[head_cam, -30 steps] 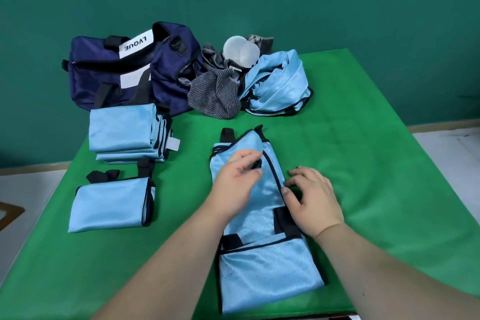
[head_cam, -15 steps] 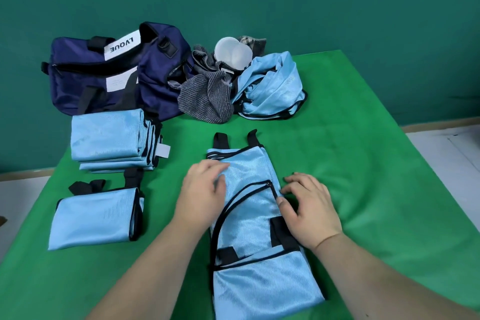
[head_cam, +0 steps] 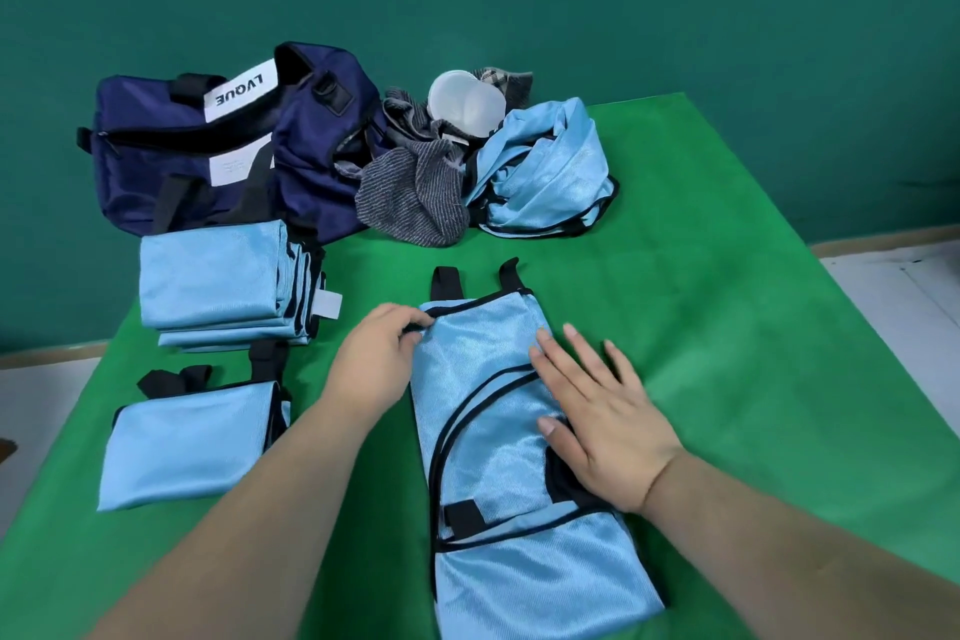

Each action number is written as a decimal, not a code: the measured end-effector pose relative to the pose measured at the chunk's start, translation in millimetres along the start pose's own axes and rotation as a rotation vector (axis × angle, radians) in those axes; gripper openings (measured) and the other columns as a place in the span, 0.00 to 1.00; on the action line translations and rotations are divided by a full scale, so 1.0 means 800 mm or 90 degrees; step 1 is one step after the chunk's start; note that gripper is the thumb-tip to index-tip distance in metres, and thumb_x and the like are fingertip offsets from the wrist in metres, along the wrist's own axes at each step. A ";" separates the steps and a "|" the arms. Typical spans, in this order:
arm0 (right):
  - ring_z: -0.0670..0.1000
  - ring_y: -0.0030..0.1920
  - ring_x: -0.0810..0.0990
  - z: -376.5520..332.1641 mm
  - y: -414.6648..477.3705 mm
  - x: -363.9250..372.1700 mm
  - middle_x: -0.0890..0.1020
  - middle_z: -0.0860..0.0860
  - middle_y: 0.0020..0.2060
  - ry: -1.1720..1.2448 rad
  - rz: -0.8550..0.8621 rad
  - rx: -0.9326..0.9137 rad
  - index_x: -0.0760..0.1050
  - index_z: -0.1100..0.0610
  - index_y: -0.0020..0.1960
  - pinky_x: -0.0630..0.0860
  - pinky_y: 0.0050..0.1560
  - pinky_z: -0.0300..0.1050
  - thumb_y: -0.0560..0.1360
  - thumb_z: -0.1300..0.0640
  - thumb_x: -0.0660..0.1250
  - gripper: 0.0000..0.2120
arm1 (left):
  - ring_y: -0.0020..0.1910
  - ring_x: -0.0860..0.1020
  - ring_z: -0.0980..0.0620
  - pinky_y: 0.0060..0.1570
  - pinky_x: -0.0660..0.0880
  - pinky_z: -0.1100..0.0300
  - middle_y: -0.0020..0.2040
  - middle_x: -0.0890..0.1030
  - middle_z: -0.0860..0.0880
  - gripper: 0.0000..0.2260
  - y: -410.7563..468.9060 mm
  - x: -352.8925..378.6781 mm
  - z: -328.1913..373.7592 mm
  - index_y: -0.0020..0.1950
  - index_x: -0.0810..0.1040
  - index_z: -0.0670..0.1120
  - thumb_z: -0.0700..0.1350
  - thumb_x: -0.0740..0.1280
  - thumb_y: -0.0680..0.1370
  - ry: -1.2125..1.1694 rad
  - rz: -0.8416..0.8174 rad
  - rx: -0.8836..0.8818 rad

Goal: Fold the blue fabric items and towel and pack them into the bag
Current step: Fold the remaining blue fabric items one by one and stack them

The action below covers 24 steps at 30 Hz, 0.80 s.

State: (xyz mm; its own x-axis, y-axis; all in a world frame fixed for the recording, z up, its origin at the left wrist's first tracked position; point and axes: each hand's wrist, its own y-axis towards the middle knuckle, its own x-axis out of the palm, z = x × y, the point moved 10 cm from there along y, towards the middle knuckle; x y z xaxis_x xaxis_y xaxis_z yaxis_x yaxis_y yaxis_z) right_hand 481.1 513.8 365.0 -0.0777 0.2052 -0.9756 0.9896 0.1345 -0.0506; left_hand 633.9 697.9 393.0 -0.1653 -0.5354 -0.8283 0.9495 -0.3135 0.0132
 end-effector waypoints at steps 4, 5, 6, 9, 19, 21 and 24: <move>0.47 0.79 0.34 -0.001 0.002 0.000 0.50 0.40 0.80 0.026 0.001 -0.016 0.54 0.45 0.80 0.39 0.77 0.62 0.79 0.35 0.32 0.35 | 0.42 0.79 0.57 0.39 0.77 0.59 0.46 0.80 0.60 0.09 0.026 -0.008 0.007 0.52 0.78 0.56 0.41 0.66 0.80 -0.030 -0.056 -0.024; 0.47 0.79 0.36 0.000 0.001 0.000 0.52 0.40 0.79 0.035 0.005 -0.013 0.56 0.45 0.80 0.39 0.77 0.61 0.79 0.35 0.32 0.35 | 0.40 0.80 0.56 0.39 0.78 0.59 0.47 0.80 0.58 0.09 0.033 -0.012 0.013 0.52 0.78 0.55 0.40 0.66 0.80 -0.047 -0.076 -0.017; 0.47 0.79 0.37 0.001 0.002 0.000 0.53 0.40 0.79 0.039 0.006 -0.009 0.57 0.45 0.79 0.39 0.77 0.61 0.79 0.35 0.33 0.35 | 0.38 0.80 0.56 0.36 0.78 0.61 0.47 0.81 0.56 0.10 0.041 -0.016 0.017 0.52 0.78 0.55 0.39 0.67 0.80 -0.055 -0.095 -0.012; 0.46 0.80 0.40 0.005 0.001 0.000 0.56 0.40 0.79 0.050 0.013 0.008 0.58 0.45 0.79 0.40 0.78 0.59 0.80 0.35 0.38 0.32 | 0.31 0.80 0.61 0.30 0.73 0.61 0.41 0.83 0.52 0.11 0.063 -0.029 0.030 0.48 0.81 0.54 0.38 0.66 0.80 -0.014 -0.121 0.011; 0.47 0.80 0.44 0.009 0.001 -0.003 0.59 0.42 0.78 0.065 0.027 0.036 0.55 0.46 0.80 0.40 0.79 0.55 0.80 0.36 0.43 0.31 | 0.43 0.78 0.56 0.44 0.72 0.66 0.45 0.81 0.56 0.08 0.068 -0.005 0.030 0.52 0.82 0.54 0.41 0.70 0.78 0.012 -0.156 0.043; 0.47 0.80 0.43 0.010 0.000 -0.003 0.59 0.43 0.77 0.052 0.021 0.039 0.54 0.46 0.80 0.40 0.79 0.55 0.80 0.36 0.43 0.31 | 0.41 0.77 0.56 0.42 0.71 0.65 0.44 0.80 0.56 0.07 0.065 0.001 0.020 0.53 0.79 0.55 0.43 0.70 0.78 -0.026 -0.124 0.008; 0.47 0.80 0.41 0.009 0.001 -0.004 0.57 0.43 0.78 0.045 0.018 0.040 0.54 0.46 0.80 0.39 0.79 0.54 0.80 0.36 0.43 0.32 | 0.42 0.74 0.59 0.40 0.66 0.71 0.49 0.76 0.56 0.07 0.058 0.007 0.019 0.57 0.80 0.53 0.45 0.68 0.80 -0.006 -0.064 0.015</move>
State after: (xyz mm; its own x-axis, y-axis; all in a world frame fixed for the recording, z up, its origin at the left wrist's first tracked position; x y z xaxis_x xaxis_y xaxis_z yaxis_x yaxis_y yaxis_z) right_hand 482.8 505.9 366.4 -0.0550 0.2757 -0.9597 0.9970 0.0675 -0.0377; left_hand 673.0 668.4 397.6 -0.2615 -0.5079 -0.8207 0.9214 -0.3846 -0.0556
